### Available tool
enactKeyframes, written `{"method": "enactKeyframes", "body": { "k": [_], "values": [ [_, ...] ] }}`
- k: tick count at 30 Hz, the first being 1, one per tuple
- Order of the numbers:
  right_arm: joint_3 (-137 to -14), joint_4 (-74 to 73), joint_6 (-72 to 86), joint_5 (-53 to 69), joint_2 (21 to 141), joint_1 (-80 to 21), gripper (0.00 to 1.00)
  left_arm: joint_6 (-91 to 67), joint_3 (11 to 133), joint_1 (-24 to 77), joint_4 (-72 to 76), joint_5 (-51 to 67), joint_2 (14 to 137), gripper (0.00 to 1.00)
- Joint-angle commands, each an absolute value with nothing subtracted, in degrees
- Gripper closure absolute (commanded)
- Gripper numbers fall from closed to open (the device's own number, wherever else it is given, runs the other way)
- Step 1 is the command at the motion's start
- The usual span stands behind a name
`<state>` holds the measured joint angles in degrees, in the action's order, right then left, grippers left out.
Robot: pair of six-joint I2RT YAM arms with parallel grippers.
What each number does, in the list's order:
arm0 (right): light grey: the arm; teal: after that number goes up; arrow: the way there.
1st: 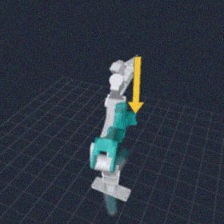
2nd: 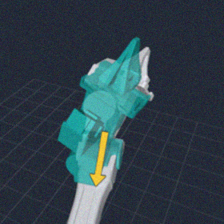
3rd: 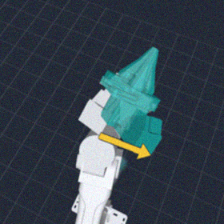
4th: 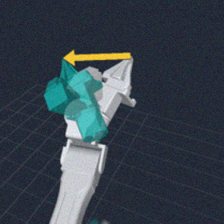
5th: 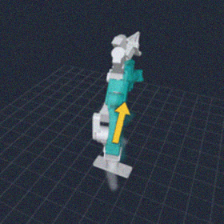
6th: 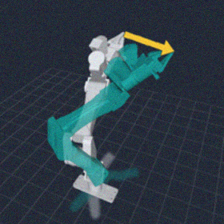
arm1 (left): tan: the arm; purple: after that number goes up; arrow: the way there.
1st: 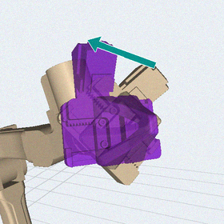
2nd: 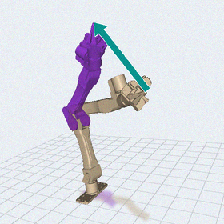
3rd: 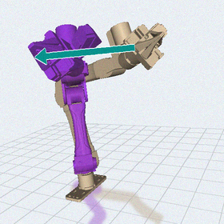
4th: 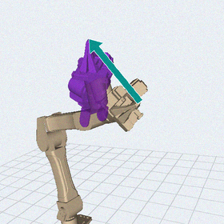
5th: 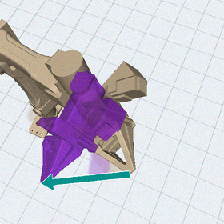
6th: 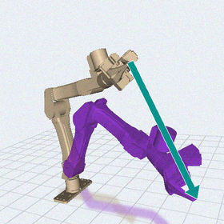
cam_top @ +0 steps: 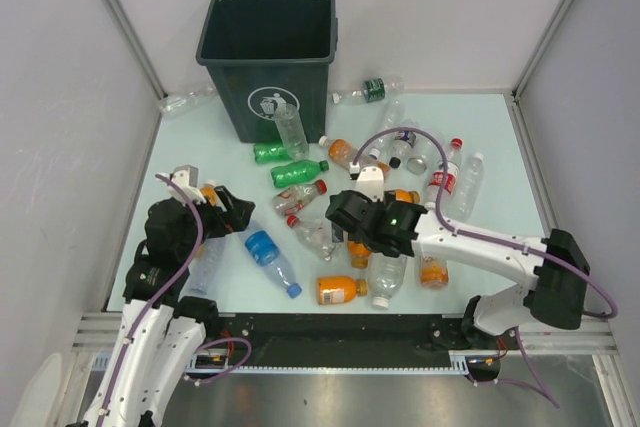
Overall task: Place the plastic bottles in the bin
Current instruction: Pick up the plastic bottle at the center of the board.
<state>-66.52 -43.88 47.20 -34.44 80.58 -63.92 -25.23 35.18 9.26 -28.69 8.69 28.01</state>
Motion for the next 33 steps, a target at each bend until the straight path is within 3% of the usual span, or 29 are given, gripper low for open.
{"method": "enactKeyframes", "body": {
  "k": [1, 4, 16, 33],
  "values": [
    [-65.0, -33.4, 35.6, -30.4, 84.8, -63.0, 0.07, -26.1, 35.3, 9.6, -28.3, 7.6, 27.7, 0.00],
    [-64.4, -26.0, 25.4, -21.7, 86.7, -63.1, 0.07, -26.2, 35.4, 9.6, -28.4, 7.1, 27.8, 0.00],
    [-64.4, -16.3, 12.6, 3.2, 92.7, -57.2, 0.07, -27.1, 35.2, 9.7, -28.7, 4.6, 29.1, 0.00],
    [-64.4, -15.0, 8.1, 2.4, 102.0, -57.4, 0.10, -26.6, 34.8, 9.7, -28.0, 4.0, 29.5, 0.00]
  ]
}}
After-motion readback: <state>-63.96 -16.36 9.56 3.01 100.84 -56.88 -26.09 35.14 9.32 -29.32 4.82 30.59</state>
